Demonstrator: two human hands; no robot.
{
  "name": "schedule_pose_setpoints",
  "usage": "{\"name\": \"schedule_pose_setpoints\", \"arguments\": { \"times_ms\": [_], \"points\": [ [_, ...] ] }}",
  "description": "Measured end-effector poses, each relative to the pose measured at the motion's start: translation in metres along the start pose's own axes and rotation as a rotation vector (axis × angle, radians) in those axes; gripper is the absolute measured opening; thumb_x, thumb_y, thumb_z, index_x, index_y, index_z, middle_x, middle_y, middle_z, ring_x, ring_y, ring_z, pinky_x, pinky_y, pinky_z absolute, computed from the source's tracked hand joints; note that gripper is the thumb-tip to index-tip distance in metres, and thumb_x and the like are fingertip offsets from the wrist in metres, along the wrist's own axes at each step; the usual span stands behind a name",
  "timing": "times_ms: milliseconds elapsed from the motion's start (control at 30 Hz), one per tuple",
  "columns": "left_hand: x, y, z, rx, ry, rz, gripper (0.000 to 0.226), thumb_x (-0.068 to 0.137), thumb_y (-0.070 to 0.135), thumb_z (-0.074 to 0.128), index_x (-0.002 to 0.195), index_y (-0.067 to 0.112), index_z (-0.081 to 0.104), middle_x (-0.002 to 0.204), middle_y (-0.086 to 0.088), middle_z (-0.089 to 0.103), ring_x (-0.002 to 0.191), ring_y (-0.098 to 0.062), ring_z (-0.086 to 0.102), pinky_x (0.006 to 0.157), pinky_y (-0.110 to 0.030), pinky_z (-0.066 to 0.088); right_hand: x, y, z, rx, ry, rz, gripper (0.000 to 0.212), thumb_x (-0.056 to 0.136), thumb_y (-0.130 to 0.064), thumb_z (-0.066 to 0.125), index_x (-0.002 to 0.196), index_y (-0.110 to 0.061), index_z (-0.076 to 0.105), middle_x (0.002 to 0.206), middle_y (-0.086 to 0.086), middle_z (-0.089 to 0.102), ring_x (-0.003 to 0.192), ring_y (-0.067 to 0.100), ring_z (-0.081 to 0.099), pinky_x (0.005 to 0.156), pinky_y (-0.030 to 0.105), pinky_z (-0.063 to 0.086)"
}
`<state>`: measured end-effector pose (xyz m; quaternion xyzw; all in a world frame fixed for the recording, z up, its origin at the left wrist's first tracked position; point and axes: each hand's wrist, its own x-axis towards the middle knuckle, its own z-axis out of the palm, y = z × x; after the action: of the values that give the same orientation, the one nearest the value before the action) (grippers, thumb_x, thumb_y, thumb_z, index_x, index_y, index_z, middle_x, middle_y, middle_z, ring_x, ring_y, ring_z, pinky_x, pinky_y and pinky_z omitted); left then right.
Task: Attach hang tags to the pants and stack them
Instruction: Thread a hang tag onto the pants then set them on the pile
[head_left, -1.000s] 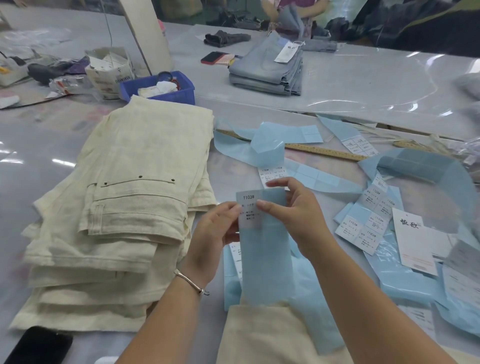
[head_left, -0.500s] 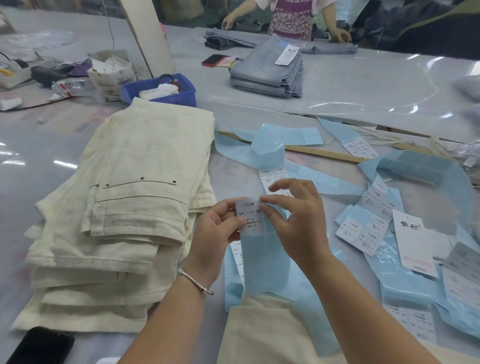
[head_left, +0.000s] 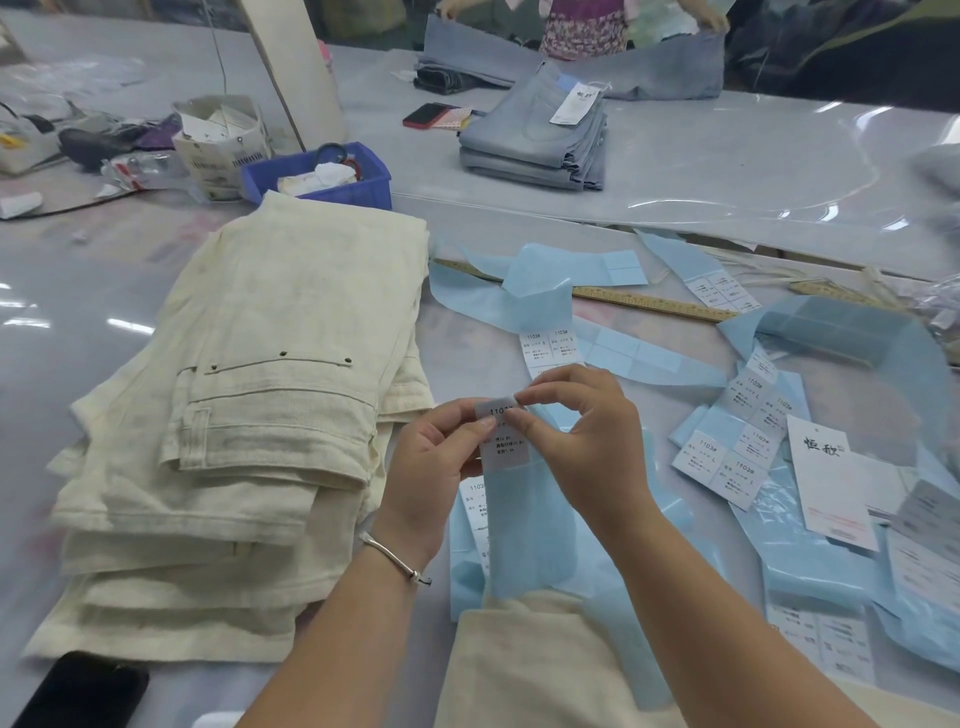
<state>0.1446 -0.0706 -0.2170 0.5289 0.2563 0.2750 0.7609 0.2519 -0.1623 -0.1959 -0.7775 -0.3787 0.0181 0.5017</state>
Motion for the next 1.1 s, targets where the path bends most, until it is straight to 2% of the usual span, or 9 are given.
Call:
{"name": "schedule_pose_setpoints", "arguments": {
  "times_ms": [233, 333, 433, 533, 600, 733, 900, 1000, 1100],
  "points": [
    [-0.001, -0.002, -0.002, 0.026, 0.023, 0.069, 0.034, 0.09, -0.004, 0.053, 0.089, 0.017, 0.08, 0.095, -0.009, 0.075, 0.088, -0.019, 0.071, 0.07, -0.023, 0.056, 0.001, -0.005, 0.0, 0.066, -0.093, 0.094, 0.012, 0.073, -0.018, 0.082, 0.082, -0.016, 0.075, 0.083, -0.006, 0.068, 0.09, 0.013, 0.059, 0.081, 0.027, 0.044],
    [-0.003, -0.003, 0.0, 0.01, 0.029, 0.133, 0.025, 0.085, 0.005, 0.056, 0.092, 0.012, 0.079, 0.096, -0.013, 0.075, 0.089, -0.022, 0.071, 0.072, -0.025, 0.056, 0.002, -0.01, -0.003, 0.244, -0.112, 0.218, 0.012, 0.069, -0.015, 0.084, 0.077, -0.017, 0.075, 0.076, -0.008, 0.071, 0.081, 0.004, 0.063, 0.08, 0.02, 0.046],
    [-0.005, -0.001, 0.005, -0.006, 0.077, 0.137, 0.019, 0.082, 0.018, 0.061, 0.085, 0.015, 0.08, 0.085, -0.009, 0.075, 0.078, -0.019, 0.07, 0.069, -0.027, 0.057, 0.001, -0.012, -0.002, 0.307, -0.066, 0.222, 0.014, 0.068, -0.01, 0.084, 0.078, -0.015, 0.074, 0.074, -0.006, 0.072, 0.076, 0.005, 0.065, 0.074, 0.012, 0.047],
    [-0.003, 0.003, 0.01, -0.004, 0.157, 0.125, 0.017, 0.085, 0.017, 0.067, 0.071, 0.018, 0.077, 0.07, -0.004, 0.069, 0.066, -0.016, 0.064, 0.061, -0.025, 0.055, -0.007, -0.015, 0.001, 0.229, 0.029, 0.145, 0.015, 0.07, -0.011, 0.084, 0.081, -0.017, 0.074, 0.077, -0.009, 0.071, 0.078, 0.005, 0.065, 0.074, 0.019, 0.05],
    [-0.001, 0.005, 0.012, 0.015, 0.207, 0.114, 0.023, 0.089, 0.014, 0.066, 0.068, 0.017, 0.076, 0.067, -0.004, 0.065, 0.064, -0.016, 0.061, 0.057, -0.024, 0.052, -0.012, -0.016, 0.003, 0.145, 0.112, 0.017, 0.014, 0.071, -0.011, 0.083, 0.082, -0.015, 0.074, 0.08, -0.009, 0.071, 0.079, 0.006, 0.064, 0.075, 0.023, 0.051],
    [0.0, 0.007, 0.015, 0.032, 0.251, 0.024, 0.024, 0.085, 0.015, 0.067, 0.063, 0.019, 0.073, 0.062, 0.0, 0.061, 0.06, -0.014, 0.059, 0.054, -0.023, 0.05, -0.015, -0.012, 0.006, 0.015, 0.188, -0.218, 0.01, 0.074, -0.003, 0.079, 0.077, -0.011, 0.074, 0.084, -0.003, 0.072, 0.079, 0.018, 0.068, 0.069, 0.038, 0.055],
    [0.008, 0.018, 0.009, 0.142, 0.12, -0.179, 0.02, 0.072, 0.036, 0.064, 0.063, 0.019, 0.071, 0.064, -0.003, 0.062, 0.059, -0.016, 0.061, 0.053, -0.025, 0.05, -0.012, -0.002, 0.001, -0.187, 0.091, -0.375, 0.013, 0.073, -0.005, 0.079, 0.07, -0.015, 0.074, 0.09, -0.002, 0.071, 0.079, 0.021, 0.067, 0.057, 0.034, 0.053],
    [0.014, 0.024, 0.004, 0.254, 0.01, -0.285, 0.022, 0.08, 0.021, 0.065, 0.058, 0.02, 0.066, 0.061, -0.002, 0.059, 0.055, -0.015, 0.062, 0.054, -0.026, 0.051, -0.007, 0.003, -0.005, -0.253, 0.019, -0.484, 0.012, 0.075, -0.007, 0.078, 0.066, -0.013, 0.073, 0.088, 0.004, 0.066, 0.078, 0.026, 0.061, 0.054, 0.036, 0.05],
    [0.022, 0.028, 0.001, 0.293, -0.019, -0.353, 0.028, 0.08, 0.006, 0.06, 0.055, 0.017, 0.057, 0.049, 0.002, 0.048, 0.041, -0.011, 0.052, 0.049, -0.022, 0.049, -0.007, 0.0, -0.01, -0.18, -0.052, -0.473, 0.011, 0.074, -0.008, 0.08, 0.066, -0.013, 0.074, 0.086, 0.005, 0.065, 0.078, 0.027, 0.058, 0.059, 0.04, 0.049]
  ]
}}
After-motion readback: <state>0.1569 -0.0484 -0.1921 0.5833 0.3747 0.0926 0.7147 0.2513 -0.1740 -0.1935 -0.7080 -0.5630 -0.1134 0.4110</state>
